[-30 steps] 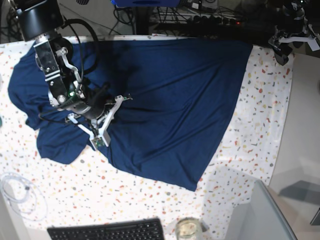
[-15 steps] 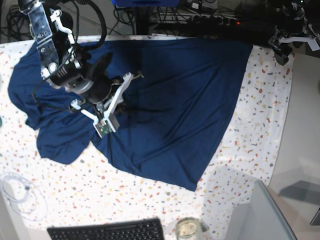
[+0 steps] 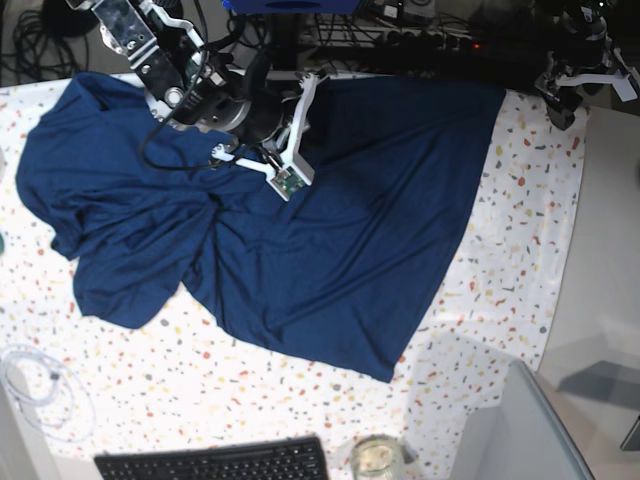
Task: Layout the t-shirt on the table in an organized manner, then fold the t-shirt properly
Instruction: 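Drag the grasped fabric with the right gripper toward the left gripper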
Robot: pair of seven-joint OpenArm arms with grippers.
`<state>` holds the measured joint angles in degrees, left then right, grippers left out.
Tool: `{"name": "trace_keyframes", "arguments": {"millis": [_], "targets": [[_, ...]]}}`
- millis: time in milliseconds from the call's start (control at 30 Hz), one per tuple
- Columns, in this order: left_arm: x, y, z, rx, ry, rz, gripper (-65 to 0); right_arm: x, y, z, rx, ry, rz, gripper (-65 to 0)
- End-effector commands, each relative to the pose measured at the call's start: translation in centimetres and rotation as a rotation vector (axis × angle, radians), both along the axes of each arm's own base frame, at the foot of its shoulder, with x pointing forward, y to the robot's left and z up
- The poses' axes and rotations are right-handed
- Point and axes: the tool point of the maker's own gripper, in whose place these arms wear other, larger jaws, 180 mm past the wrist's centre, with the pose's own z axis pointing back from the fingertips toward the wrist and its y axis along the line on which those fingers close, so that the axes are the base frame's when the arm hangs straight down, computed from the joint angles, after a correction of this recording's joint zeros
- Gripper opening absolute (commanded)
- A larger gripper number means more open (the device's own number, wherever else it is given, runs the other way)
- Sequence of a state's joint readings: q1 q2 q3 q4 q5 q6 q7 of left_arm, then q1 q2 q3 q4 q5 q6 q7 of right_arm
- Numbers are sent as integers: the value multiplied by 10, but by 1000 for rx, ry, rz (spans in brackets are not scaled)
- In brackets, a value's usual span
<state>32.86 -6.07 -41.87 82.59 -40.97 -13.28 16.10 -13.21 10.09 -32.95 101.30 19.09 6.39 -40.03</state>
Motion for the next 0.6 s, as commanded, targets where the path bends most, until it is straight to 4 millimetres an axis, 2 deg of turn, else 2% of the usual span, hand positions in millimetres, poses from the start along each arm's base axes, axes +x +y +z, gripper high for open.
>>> {"name": "trace_keyframes", "arguments": {"millis": [0, 133, 267, 333, 433, 500, 567], "targets": [[2, 8, 10, 29, -26, 2, -71, 3, 8, 8, 33, -24, 8, -650], [2, 8, 10, 29, -26, 2, -71, -9, 19, 6, 39, -10, 52, -650], [2, 8, 10, 29, -25, 2, -71, -16, 17, -6, 16, 24, 57, -641], [2, 8, 10, 29, -25, 2, -71, -17, 16, -9, 10, 33, 57, -570], [1, 8, 10, 30, -25, 3, -71, -11, 14, -7, 10, 22, 46, -407], [1, 9, 11, 31, -25, 5, -71, 8, 4, -4, 1, -9, 8, -321], [-1, 10, 11, 32, -23, 7, -71, 32, -4, 1, 19, -23, -76, -273]]}}
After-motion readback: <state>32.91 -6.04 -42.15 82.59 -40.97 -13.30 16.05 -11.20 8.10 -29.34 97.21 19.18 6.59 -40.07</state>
